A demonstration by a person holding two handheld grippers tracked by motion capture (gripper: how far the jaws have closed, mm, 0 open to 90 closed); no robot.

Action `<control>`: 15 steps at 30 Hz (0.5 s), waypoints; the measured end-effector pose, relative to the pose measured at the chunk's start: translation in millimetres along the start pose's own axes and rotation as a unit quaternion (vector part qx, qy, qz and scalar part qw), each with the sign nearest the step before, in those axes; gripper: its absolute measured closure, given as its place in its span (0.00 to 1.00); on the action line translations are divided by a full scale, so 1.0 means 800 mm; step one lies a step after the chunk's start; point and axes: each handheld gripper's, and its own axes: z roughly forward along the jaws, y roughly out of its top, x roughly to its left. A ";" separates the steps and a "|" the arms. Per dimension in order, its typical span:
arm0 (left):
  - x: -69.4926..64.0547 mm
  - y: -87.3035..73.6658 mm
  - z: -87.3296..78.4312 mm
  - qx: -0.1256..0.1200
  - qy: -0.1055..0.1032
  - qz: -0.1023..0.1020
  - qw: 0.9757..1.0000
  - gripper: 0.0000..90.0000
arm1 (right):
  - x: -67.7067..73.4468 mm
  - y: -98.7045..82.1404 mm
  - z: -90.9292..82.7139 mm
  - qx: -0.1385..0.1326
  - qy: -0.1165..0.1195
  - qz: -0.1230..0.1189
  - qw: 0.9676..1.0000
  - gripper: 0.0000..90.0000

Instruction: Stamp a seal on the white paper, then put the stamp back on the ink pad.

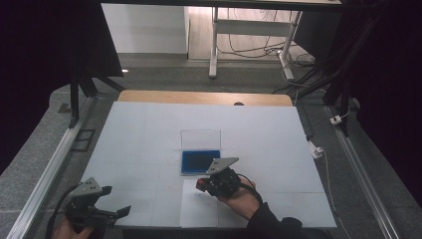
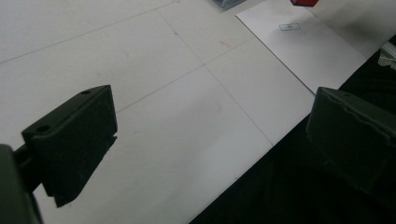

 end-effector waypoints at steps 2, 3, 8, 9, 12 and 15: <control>0.000 0.000 0.000 0.000 0.000 0.000 1.000 0.02 | -0.002 0.001 -0.002 -0.003 -0.002 0.001 1.000 0.88; 0.000 0.000 0.000 0.000 0.000 0.000 1.000 0.02 | -0.002 0.001 -0.004 -0.004 -0.003 0.003 1.000 0.88; 0.000 0.000 0.000 0.000 0.000 0.000 1.000 0.02 | -0.007 0.003 -0.011 -0.012 -0.005 0.007 1.000 0.88; 0.000 0.000 0.000 0.000 0.001 0.000 1.000 0.02 | -0.007 0.004 -0.011 -0.014 -0.007 0.008 1.000 0.88; 0.000 0.000 0.000 0.001 0.001 0.000 1.000 0.02 | -0.009 0.005 -0.013 -0.016 -0.008 0.008 1.000 0.88; 0.000 0.000 0.000 -0.001 0.000 0.000 1.000 0.02 | -0.010 0.006 -0.014 -0.017 -0.006 0.012 1.000 0.88</control>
